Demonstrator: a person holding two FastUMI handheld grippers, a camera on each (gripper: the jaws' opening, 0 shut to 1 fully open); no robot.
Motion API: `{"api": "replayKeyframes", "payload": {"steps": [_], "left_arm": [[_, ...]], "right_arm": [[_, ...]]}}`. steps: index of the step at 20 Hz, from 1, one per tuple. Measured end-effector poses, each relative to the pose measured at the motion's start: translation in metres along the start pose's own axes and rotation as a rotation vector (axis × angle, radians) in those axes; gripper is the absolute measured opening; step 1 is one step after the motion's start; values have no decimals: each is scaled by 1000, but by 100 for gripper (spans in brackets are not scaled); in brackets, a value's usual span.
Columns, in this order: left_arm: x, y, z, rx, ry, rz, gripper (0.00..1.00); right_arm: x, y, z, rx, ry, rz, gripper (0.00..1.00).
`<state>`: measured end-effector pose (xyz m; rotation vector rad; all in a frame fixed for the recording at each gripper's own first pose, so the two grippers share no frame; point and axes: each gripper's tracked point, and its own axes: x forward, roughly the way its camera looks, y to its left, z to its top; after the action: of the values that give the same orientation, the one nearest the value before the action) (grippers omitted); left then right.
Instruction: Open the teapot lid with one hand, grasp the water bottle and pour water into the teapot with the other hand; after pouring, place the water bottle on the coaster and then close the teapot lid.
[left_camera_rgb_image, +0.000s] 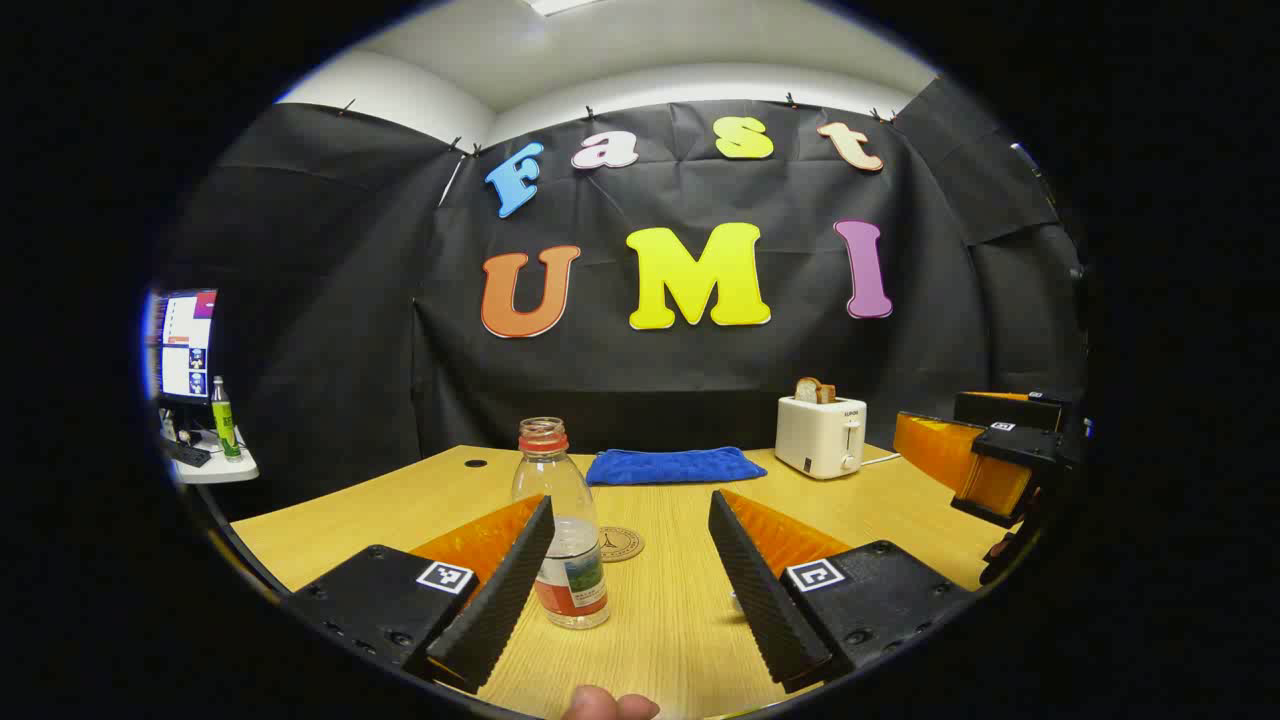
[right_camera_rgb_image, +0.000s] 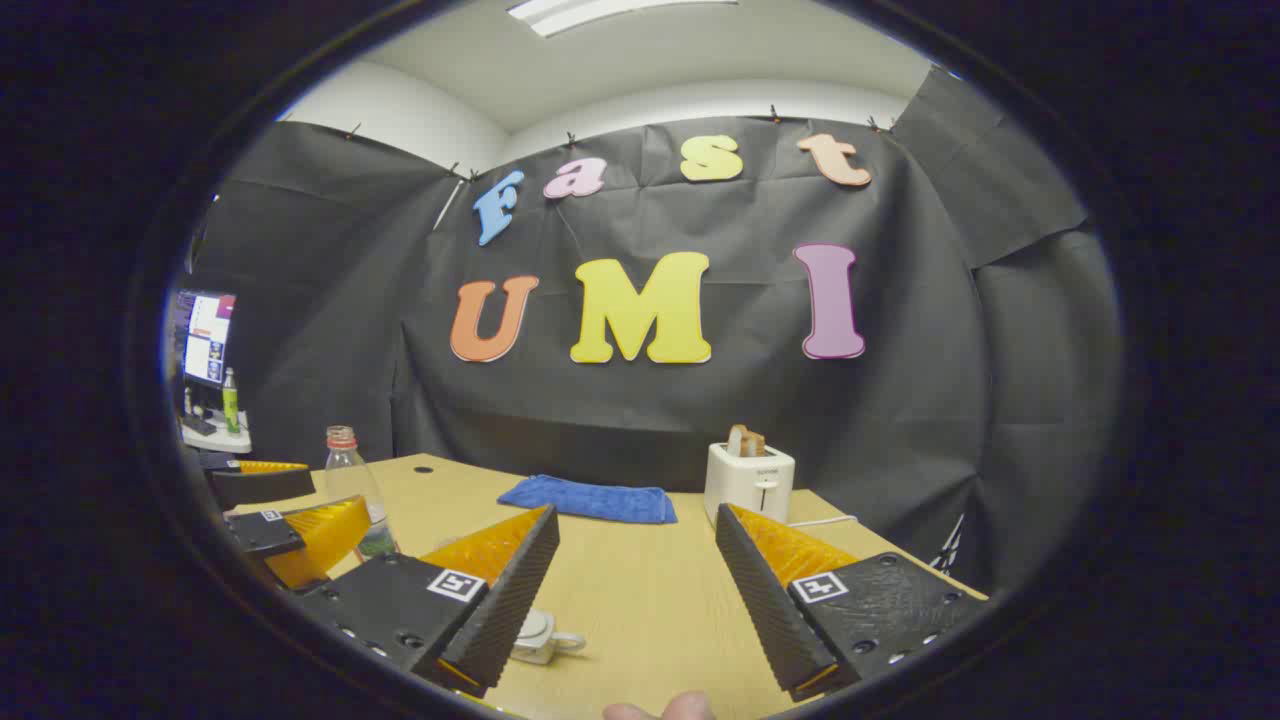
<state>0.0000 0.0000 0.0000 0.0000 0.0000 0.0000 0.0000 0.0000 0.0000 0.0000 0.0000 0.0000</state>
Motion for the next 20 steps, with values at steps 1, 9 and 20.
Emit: {"api": "replayKeyframes", "payload": {"steps": [1,9,20], "left_arm": [[1,0,-2,-3,7,-7,97],[-1,-1,-7,-4,28,-24,98],[1,13,-9,-12,35,1,98]], "right_arm": [[1,2,0,-2,3,1,95],[-4,9,-3,-7,14,3,95],[-3,16,-16,-15,36,15,95]]}}
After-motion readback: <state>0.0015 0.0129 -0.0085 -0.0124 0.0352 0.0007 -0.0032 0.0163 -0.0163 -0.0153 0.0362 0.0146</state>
